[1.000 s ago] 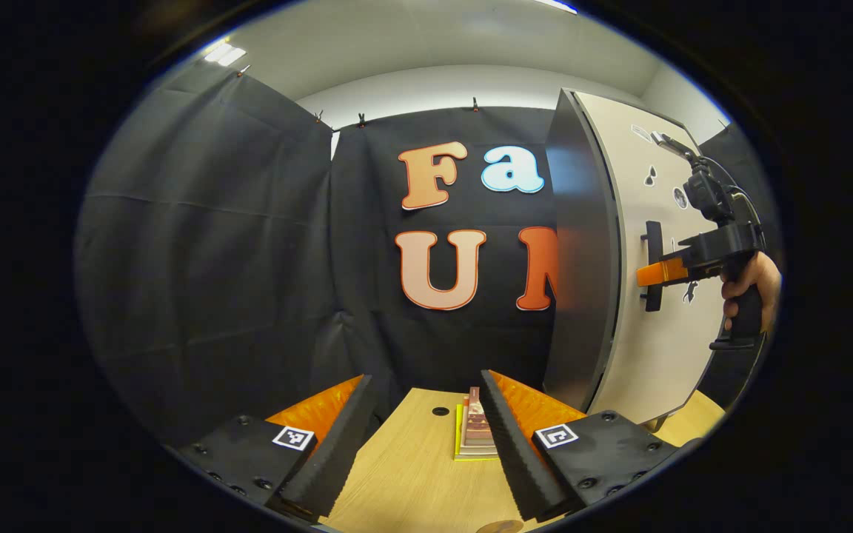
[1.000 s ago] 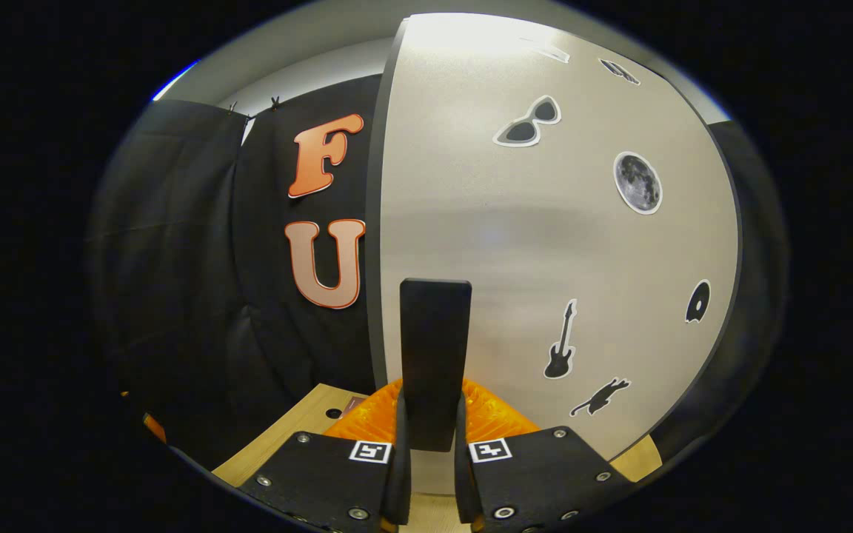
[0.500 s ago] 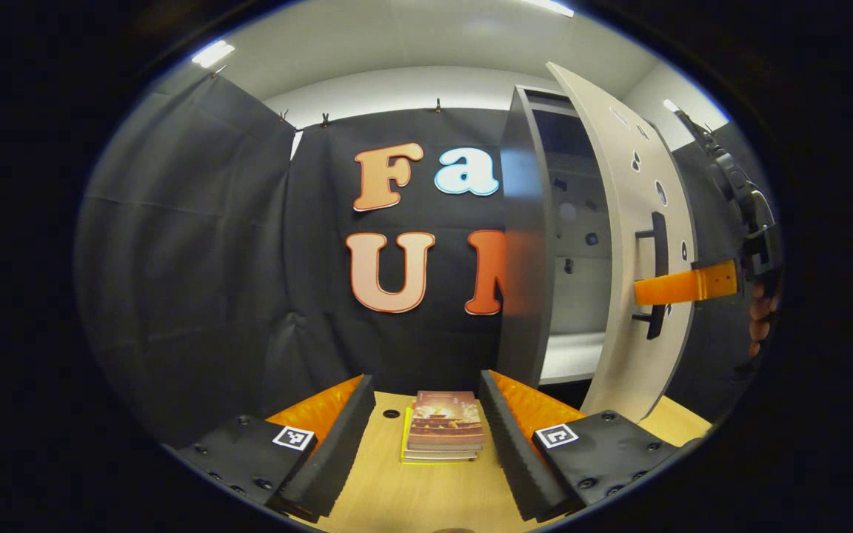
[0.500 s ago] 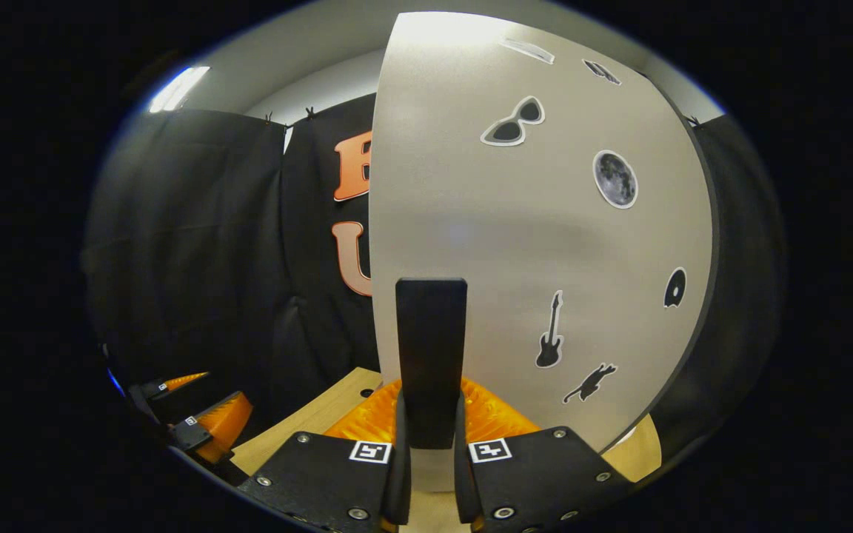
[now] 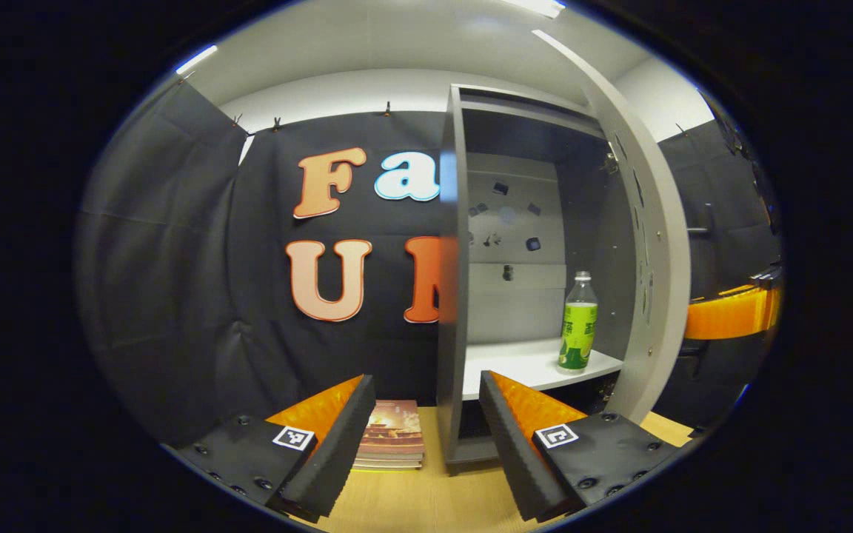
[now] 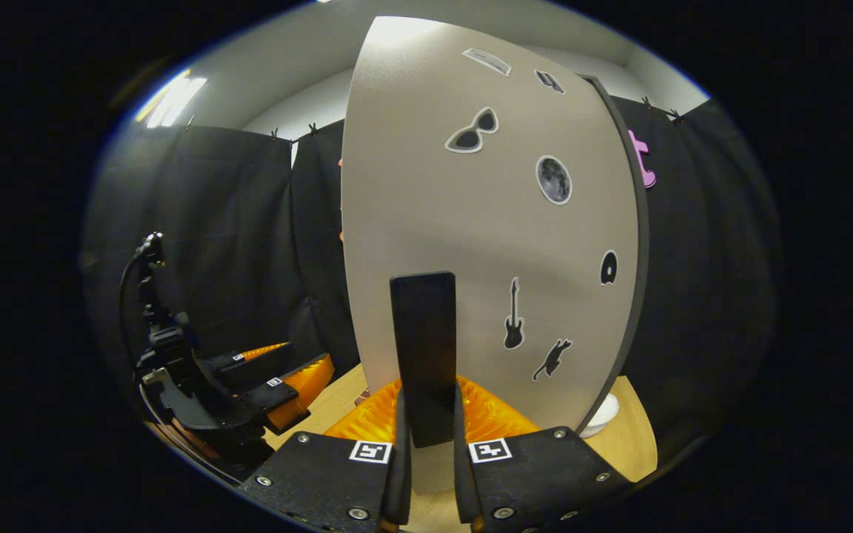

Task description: Open the cabinet door with the right hand, grasp the bottle in the cabinet with the left hand and place it on the coaster, then close the cabinet door with the right hand.

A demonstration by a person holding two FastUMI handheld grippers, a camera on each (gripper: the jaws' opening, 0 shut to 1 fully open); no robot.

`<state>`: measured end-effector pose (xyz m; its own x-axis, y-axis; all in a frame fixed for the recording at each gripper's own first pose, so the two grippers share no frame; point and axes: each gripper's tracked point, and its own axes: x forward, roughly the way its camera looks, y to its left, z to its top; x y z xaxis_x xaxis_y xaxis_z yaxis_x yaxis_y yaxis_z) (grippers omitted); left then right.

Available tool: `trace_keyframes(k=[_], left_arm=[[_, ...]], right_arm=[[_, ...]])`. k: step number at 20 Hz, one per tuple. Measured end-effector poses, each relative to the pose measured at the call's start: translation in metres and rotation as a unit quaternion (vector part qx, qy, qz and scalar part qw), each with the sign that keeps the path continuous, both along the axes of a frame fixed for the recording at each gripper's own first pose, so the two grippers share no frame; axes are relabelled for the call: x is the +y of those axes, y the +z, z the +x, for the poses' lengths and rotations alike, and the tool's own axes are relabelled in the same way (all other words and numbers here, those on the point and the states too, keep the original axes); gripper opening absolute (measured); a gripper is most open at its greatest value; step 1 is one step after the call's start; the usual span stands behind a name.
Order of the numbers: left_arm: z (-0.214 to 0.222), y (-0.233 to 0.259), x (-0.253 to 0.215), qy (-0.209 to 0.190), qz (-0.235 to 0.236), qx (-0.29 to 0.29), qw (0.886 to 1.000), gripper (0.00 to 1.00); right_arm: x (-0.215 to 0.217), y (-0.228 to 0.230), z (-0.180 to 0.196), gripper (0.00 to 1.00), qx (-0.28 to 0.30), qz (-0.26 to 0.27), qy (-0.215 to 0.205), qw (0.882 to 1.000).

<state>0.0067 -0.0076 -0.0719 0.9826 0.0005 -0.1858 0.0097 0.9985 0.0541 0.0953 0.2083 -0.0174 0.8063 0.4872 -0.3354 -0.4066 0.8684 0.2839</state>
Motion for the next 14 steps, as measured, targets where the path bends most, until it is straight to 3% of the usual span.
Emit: trace_keyframes(k=[4,8,12,14], left_arm=[[0.016,-0.001,-0.051,-0.041,-0.013,0.001,0.999,0.93],[0.033,0.001,-0.099,-0.077,-0.040,0.003,0.996,0.93],[0.050,-0.003,-0.135,-0.096,-0.039,0.007,0.995,0.95],[0.055,-0.006,-0.150,-0.106,-0.042,0.012,0.993,0.91]], right_arm=[[-0.022,0.003,-0.007,0.24,0.011,0.020,-0.051,0.998],[-0.032,0.002,-0.004,0.21,-0.002,-0.012,-0.100,0.995],[-0.038,0.002,-0.005,0.18,-0.006,-0.022,-0.120,0.992],[-0.039,-0.010,-0.009,0.18,0.012,-0.021,-0.122,0.992]])
